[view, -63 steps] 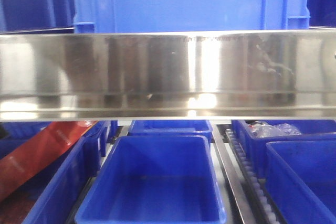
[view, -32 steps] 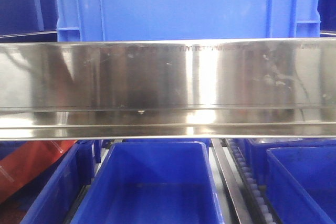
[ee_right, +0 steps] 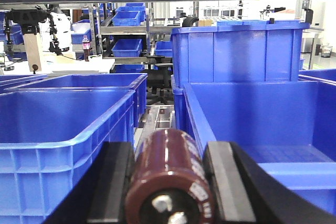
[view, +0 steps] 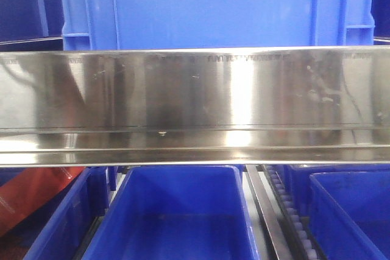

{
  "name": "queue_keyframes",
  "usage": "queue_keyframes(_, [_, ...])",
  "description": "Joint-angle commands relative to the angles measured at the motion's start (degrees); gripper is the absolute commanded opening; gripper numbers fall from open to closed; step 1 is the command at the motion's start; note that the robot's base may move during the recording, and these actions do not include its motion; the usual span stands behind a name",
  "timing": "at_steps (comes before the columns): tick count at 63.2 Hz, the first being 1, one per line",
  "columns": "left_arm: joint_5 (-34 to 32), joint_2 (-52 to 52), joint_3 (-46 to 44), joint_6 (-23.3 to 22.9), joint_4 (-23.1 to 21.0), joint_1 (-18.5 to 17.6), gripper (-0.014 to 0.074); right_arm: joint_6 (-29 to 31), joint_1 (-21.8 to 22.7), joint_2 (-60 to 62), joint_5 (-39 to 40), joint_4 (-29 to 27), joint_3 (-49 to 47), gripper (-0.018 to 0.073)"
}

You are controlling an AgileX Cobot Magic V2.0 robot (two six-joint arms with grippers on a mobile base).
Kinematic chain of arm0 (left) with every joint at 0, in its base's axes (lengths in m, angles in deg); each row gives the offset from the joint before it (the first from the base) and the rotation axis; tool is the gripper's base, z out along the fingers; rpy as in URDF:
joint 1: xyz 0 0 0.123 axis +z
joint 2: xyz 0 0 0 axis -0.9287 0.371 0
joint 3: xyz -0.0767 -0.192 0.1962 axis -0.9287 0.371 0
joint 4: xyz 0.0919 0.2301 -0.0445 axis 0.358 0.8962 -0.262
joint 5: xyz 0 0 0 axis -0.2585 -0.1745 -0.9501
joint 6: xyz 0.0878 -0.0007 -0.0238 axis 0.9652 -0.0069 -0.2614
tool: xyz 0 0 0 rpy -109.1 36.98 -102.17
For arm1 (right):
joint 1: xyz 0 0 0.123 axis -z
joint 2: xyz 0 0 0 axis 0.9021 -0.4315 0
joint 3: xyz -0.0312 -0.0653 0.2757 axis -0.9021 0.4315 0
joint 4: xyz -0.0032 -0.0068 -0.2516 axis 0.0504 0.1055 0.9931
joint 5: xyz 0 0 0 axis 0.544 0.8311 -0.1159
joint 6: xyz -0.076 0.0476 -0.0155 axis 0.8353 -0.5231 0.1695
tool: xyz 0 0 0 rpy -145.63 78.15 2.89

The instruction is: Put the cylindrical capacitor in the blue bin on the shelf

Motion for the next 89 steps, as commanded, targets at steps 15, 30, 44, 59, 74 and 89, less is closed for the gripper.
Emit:
queue_keyframes(15, [-1.28, 2.18, -2.16, -0.12, -3.12, -0.13, -0.0111, 1.28, 0.24, -2.44, 2.02, -0.53, -2.05, -0.0162])
queue_keyframes(30, [2.84, 15.61, -12.00, 12.98, -14.96, -0.13, -0.0111, 4.69, 0.24, -14.88, 2.25, -2.79, -9.92, -0.0162])
queue_keyframes(44, [8.66, 30.47, -23.29, 26.25, -30.86, -0.13, -0.0111, 5.22, -4.48, -27.53, 2.89, -4.65, -18.79, -0.0162])
queue_keyframes(59, [11.08, 44.96, -35.12, 27.52, -35.81, -3.45, -0.0111, 5.34, -15.59, -41.97, 6.71, -4.53, -27.13, -0.0162])
queue_keyframes(74, [3.58, 58.52, -43.04, 28.18, -33.98, -17.54, -0.0111, 5.34, -19.19, -53.59, 11.35, -4.54, -33.55, -0.0162])
queue_keyframes(89, [-9.03, 69.13, -45.41, 28.18, -31.55, -26.52, -0.0111, 5.34, -20.57, -60.75, 12.08, -4.54, -36.07, -0.0162])
